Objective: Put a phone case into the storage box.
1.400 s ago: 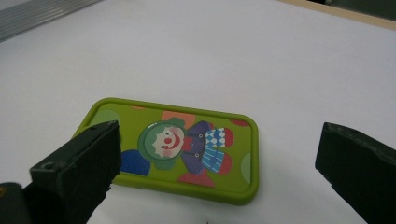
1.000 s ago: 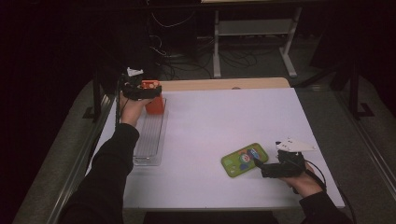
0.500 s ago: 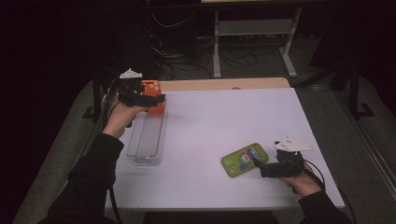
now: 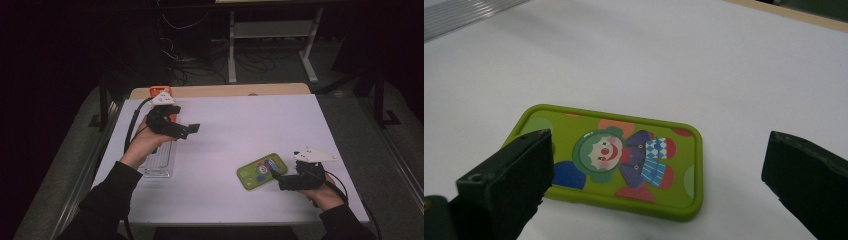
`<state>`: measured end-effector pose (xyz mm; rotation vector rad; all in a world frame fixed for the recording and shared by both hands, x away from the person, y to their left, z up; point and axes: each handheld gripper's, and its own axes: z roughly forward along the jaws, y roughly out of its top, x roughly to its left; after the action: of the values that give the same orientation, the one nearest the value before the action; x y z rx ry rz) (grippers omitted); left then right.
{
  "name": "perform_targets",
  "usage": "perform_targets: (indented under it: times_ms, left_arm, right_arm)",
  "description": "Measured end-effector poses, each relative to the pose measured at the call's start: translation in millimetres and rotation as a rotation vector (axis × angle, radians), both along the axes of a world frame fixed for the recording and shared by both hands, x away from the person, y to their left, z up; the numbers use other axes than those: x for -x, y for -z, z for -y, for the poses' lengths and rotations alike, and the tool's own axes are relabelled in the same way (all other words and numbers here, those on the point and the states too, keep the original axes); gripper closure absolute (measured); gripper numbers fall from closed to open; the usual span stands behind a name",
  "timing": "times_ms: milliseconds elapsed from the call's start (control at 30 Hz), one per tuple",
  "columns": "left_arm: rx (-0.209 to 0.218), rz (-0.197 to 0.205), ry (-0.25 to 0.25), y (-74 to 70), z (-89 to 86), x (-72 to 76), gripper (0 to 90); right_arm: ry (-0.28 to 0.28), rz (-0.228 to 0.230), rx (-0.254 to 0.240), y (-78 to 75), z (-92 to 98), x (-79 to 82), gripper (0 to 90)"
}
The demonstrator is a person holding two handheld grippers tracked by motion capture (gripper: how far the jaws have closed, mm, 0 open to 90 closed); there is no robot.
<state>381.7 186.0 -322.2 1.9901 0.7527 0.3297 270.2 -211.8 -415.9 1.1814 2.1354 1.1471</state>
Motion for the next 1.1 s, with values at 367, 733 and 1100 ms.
perform_targets:
  times_ms: [367, 733, 1100]
  left_arm:
    - [-0.011, -0.02, 0.115, 23.2, 26.3, 39.5, 0.0]
    - [-0.026, -0.047, 0.166, 51.9, 35.4, 57.0, 0.0]
    - [-0.066, -0.041, 0.197, 76.7, 43.7, 70.7, 0.0]
  right_arm:
    - [0.003, 0.018, -0.004, -4.7, -1.7, 1.6, 0.0]
    - [-0.014, 0.01, -0.011, -3.9, -2.8, 2.7, 0.0]
    - [-0.017, 0.007, -0.017, -2.8, 1.9, 1.8, 0.0]
